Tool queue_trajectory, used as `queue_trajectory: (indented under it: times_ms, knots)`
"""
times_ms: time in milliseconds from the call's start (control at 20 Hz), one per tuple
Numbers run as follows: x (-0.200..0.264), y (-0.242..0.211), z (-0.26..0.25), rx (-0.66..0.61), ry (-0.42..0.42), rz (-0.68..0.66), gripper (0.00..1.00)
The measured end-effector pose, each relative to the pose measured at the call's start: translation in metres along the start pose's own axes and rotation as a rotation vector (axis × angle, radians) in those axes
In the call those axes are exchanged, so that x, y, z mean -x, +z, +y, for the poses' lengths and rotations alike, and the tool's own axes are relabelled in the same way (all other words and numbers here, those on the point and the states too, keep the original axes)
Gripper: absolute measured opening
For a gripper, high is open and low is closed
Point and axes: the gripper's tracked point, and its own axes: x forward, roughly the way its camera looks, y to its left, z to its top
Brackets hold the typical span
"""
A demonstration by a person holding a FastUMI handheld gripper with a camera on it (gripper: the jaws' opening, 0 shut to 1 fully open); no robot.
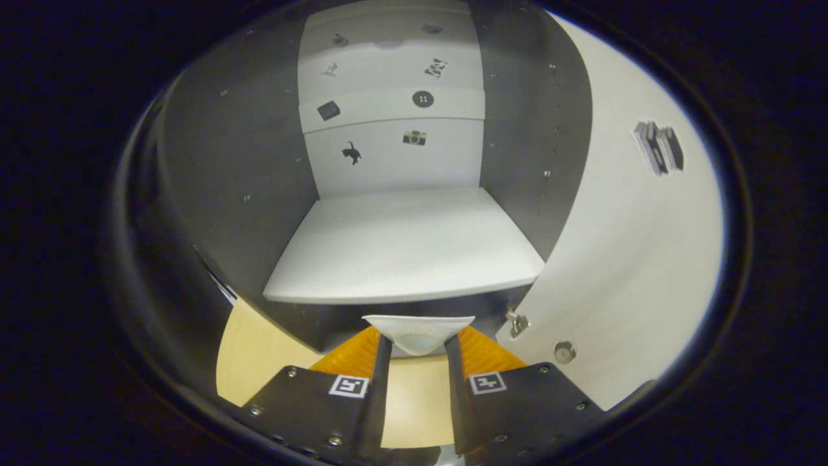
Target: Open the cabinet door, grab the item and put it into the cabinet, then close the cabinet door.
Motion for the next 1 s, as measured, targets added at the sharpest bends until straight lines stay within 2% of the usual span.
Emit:
queue_trajectory:
  times_ms: [150,600,1000]
  knots:
    - [-0.016,0.028,0.001,-0.028,0.009,0.001,0.42]
    - [-0.047,0.066,-0.002,-0.096,0.051,0.011,0.42]
    - [-0.062,0.07,0.013,-0.016,0.049,-0.045,0.42]
